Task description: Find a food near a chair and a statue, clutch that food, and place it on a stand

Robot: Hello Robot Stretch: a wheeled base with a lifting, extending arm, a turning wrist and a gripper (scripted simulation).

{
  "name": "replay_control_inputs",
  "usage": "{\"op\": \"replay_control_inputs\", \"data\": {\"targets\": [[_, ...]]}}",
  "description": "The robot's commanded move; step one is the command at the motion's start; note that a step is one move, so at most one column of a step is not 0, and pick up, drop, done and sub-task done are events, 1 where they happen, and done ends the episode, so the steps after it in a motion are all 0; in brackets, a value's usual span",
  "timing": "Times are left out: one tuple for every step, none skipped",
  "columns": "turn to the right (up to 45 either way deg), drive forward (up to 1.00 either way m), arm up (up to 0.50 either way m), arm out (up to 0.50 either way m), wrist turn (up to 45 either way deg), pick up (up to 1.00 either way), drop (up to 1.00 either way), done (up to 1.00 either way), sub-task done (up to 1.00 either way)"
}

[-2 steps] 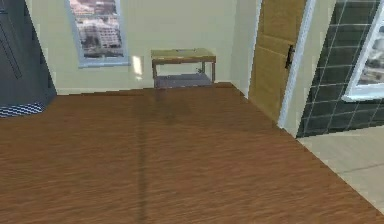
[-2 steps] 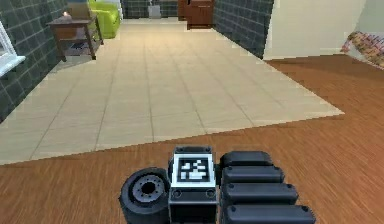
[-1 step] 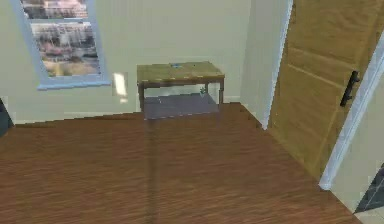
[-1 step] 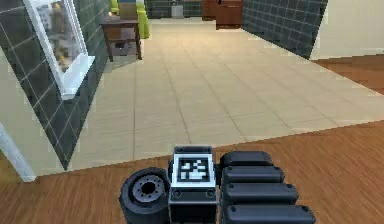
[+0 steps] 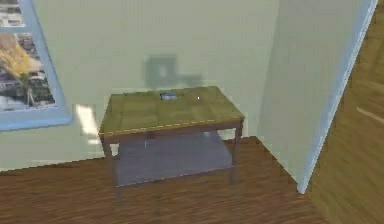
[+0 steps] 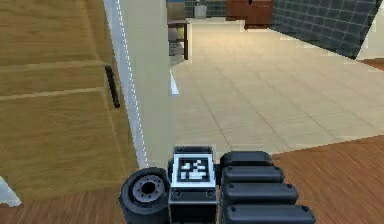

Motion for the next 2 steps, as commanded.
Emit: {"op": "replay_control_inputs", "data": {"targets": [[0.0,0.55,0.0,0.0,0.0,0.0,0.0,0.0,0.0],[45.0,0.0,0.0,0.0,0.0,0.0,0.0,0.0,0.0]]}}
